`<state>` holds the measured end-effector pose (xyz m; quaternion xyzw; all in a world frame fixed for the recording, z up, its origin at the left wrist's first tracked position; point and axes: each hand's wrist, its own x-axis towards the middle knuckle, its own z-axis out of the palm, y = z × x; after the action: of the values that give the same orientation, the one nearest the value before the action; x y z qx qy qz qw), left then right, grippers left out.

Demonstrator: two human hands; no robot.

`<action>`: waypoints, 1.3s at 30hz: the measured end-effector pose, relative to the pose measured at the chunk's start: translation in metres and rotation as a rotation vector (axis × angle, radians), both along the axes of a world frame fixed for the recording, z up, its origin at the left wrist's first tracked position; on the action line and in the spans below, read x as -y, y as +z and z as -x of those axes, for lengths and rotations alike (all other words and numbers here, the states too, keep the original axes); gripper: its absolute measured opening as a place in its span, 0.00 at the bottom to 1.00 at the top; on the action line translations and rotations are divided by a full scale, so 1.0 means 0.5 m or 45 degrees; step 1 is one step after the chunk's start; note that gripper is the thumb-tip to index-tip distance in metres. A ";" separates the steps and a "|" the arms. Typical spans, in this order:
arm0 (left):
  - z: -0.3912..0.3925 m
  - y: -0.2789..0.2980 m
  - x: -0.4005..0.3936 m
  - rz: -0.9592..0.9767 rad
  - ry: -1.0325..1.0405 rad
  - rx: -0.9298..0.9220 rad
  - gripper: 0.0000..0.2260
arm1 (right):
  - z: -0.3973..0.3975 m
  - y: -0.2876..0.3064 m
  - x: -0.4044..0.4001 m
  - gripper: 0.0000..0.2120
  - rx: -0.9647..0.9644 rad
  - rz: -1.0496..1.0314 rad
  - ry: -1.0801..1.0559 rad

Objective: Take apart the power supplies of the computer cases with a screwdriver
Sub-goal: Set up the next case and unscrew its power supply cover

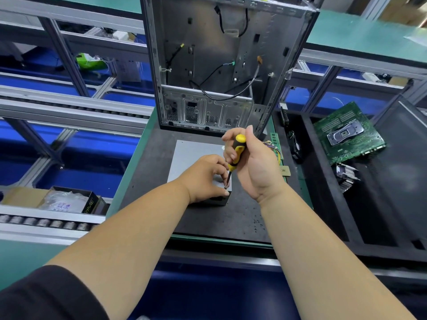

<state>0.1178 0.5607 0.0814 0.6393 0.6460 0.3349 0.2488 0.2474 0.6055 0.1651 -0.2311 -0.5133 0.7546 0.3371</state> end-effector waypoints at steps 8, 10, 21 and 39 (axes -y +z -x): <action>-0.002 0.008 0.002 0.036 -0.013 0.003 0.09 | -0.001 0.001 -0.004 0.10 0.065 -0.076 0.013; -0.001 0.006 0.002 0.039 -0.014 -0.011 0.09 | -0.006 0.005 -0.008 0.09 0.127 -0.097 0.014; 0.000 0.005 0.002 0.031 -0.002 -0.034 0.09 | 0.007 0.009 -0.007 0.25 0.098 -0.018 -0.041; -0.001 0.010 0.000 0.063 -0.018 -0.046 0.09 | 0.004 -0.006 -0.002 0.25 0.063 -0.037 0.038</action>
<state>0.1183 0.5605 0.0864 0.6436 0.6538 0.3053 0.2552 0.2456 0.6062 0.1623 -0.2371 -0.5358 0.7461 0.3164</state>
